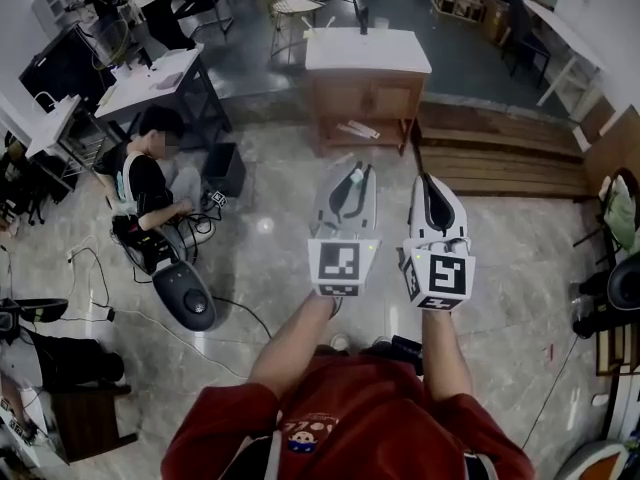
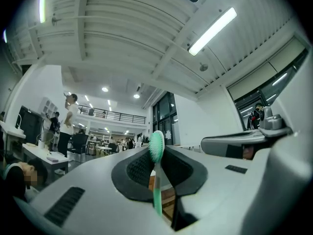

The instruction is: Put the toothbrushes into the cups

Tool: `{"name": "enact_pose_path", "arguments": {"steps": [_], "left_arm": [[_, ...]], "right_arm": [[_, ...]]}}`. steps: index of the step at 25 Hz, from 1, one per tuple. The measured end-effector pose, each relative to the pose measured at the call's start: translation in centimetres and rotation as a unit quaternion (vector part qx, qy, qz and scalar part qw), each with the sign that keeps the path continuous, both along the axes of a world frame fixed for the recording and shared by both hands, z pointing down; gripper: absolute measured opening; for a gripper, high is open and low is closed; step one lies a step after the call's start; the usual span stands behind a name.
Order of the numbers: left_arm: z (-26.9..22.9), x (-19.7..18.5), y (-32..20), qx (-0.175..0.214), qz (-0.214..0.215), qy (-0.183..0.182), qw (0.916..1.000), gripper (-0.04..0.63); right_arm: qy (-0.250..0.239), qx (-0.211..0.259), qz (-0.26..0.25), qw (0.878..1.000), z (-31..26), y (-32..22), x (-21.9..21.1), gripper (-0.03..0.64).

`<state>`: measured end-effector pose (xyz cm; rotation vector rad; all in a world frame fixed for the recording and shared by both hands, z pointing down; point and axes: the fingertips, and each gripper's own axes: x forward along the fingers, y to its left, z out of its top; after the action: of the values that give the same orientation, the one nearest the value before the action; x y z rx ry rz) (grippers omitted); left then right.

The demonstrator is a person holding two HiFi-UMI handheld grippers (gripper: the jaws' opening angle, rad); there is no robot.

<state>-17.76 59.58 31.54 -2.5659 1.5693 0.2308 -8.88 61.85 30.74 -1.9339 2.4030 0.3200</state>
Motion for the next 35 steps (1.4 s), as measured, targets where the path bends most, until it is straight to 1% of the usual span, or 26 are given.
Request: {"name": "enact_pose_path", "arguments": {"steps": [4, 8, 14, 18, 23, 35], "left_arm": [[0.7, -0.3, -1.1, -0.007, 0.005, 0.004, 1.0000, 0.066], [1.4, 0.1, -3.2, -0.008, 0.010, 0.006, 0.9999, 0.066], [1.5, 1.9, -7.5, -0.004, 0.006, 0.001, 1.0000, 0.065], [1.3, 3.4, -11.4, -0.005, 0.004, 0.000, 1.0000, 0.065], [1.1, 6.7, -15.9, -0.006, 0.005, -0.005, 1.0000, 0.064], [0.6, 15.9, -25.5, -0.001, 0.006, -0.010, 0.9999, 0.064]], "right_arm": [[0.003, -0.009, 0.002, 1.000, 0.9, -1.0, -0.4, 0.029], [0.004, -0.007, 0.005, 1.000, 1.4, -2.8, -0.2, 0.029], [-0.001, -0.010, -0.001, 1.000, 2.0, -7.6, 1.4, 0.029], [-0.001, -0.006, -0.008, 1.000, 1.7, -11.6, 2.7, 0.029], [-0.009, -0.008, -0.009, 1.000, 1.7, -16.1, 5.9, 0.029], [-0.022, -0.013, -0.008, 1.000, 2.0, -25.7, 15.1, 0.029]]}}
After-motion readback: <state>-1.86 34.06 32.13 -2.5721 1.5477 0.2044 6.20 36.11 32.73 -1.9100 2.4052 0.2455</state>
